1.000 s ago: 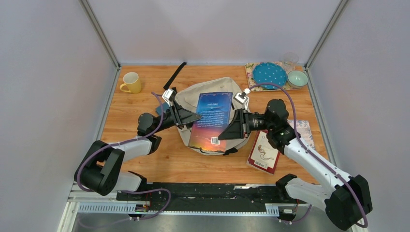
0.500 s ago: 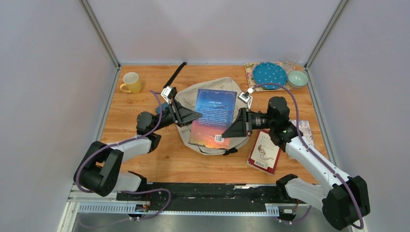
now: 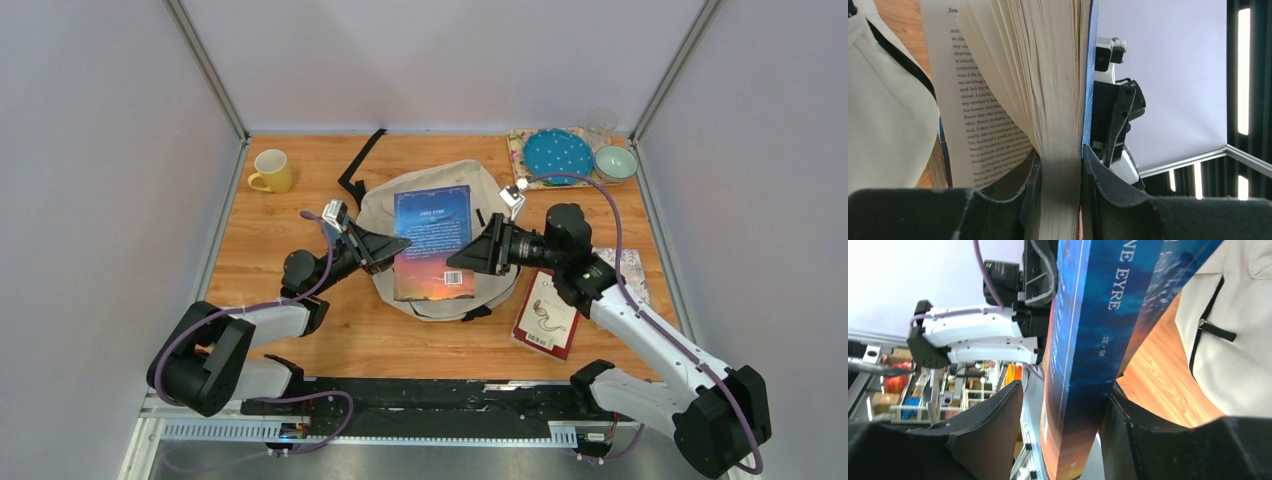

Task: Pack the student bag
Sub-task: Pick up the book from the center of the board.

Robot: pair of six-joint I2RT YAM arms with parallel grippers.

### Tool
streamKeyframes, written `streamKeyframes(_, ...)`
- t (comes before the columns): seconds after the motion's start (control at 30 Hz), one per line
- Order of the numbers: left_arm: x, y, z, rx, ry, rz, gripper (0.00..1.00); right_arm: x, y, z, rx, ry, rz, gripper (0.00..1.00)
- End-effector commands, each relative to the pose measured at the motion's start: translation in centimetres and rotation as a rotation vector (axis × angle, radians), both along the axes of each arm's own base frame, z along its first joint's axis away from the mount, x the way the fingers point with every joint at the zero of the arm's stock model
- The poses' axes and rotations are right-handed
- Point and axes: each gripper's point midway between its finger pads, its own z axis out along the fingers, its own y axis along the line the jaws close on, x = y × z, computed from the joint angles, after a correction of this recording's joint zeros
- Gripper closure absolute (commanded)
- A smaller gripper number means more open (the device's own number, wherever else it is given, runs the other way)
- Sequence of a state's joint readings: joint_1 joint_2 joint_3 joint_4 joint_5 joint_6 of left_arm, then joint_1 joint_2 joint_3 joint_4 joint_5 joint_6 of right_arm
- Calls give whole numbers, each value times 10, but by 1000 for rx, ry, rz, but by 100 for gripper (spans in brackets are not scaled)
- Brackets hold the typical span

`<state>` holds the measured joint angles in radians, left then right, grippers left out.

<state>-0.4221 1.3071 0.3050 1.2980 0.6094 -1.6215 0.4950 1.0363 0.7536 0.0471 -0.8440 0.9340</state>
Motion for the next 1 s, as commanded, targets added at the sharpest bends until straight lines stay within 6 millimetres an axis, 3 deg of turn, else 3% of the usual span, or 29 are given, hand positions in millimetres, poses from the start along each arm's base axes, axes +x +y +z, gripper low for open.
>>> streamKeyframes(0.0,-23,26,76,-175,-410,152,100,7,10,48,129,-136,-151,42)
streamKeyframes(0.4,-20,36,81,-177,-452,304,100,1,30,31,208,-32,-267,43)
streamKeyframes(0.63,-18,44,82,-182,-460,362,100,2,38,37,273,-3,-285,48)
streamKeyframes(0.67,-18,45,81,-181,-457,365,100,-1,42,36,267,-1,-274,51)
streamKeyframes(0.77,-19,43,76,-173,-446,352,100,1,45,34,256,-3,-289,81)
streamKeyframes(0.8,-19,43,75,-171,-444,347,100,3,44,33,242,-14,-297,100)
streamKeyframes(0.83,-20,41,74,-168,-437,334,99,5,43,34,239,-29,-309,100)
streamKeyframes(0.87,-23,39,71,-159,-433,312,80,5,42,43,246,-56,-308,100)
streamKeyframes(0.93,-24,34,61,-127,-416,283,52,5,40,49,220,-113,-308,100)
streamKeyframes(0.97,-29,30,54,-102,-421,252,17,6,37,60,225,-140,-315,100)
